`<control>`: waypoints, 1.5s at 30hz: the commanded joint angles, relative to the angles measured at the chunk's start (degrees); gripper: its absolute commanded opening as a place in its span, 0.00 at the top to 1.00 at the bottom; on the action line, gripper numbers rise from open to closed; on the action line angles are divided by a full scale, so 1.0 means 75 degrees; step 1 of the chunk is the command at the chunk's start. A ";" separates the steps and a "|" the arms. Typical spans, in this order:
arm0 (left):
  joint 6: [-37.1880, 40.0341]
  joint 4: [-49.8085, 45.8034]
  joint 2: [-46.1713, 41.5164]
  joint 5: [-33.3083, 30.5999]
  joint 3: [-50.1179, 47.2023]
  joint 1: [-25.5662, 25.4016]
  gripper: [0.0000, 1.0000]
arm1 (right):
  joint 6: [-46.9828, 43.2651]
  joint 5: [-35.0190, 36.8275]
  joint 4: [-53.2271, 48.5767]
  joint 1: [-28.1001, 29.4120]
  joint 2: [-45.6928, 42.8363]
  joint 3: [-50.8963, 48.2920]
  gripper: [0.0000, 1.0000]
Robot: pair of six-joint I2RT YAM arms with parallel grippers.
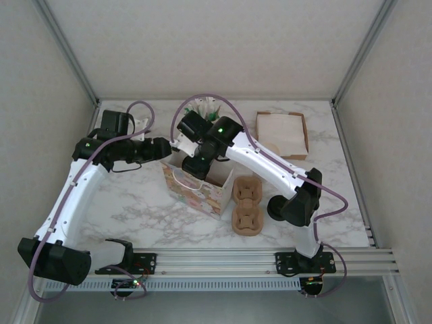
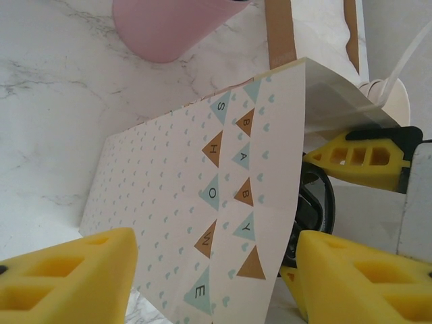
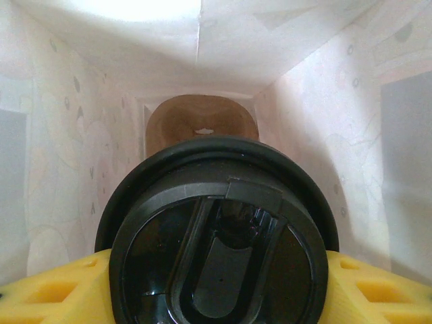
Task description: Pack the takeout coffee
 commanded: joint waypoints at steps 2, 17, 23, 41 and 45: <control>0.0115 -0.0040 -0.0021 -0.0287 -0.0144 0.0069 0.40 | 0.0093 0.0170 0.0205 0.0022 -0.0150 -0.0350 0.46; -0.0101 0.0024 -0.0238 -0.1167 -0.0344 0.0069 0.41 | 0.0240 -0.0012 0.0474 0.0018 -0.0192 -0.0641 0.46; -0.0261 0.0115 -0.0309 -0.1224 -0.0339 0.0066 0.41 | 0.0329 -0.0059 0.0601 0.0025 -0.0305 -0.0858 0.46; -0.2409 0.2048 -0.1562 -0.2397 -0.1212 0.0877 0.44 | 0.0364 -0.0171 0.0949 0.0018 0.0160 -0.1108 0.47; -0.3466 0.2397 -0.1229 -0.2035 -0.1724 0.1822 0.51 | 0.0376 -0.0231 0.1063 0.0026 0.0244 -0.1092 0.48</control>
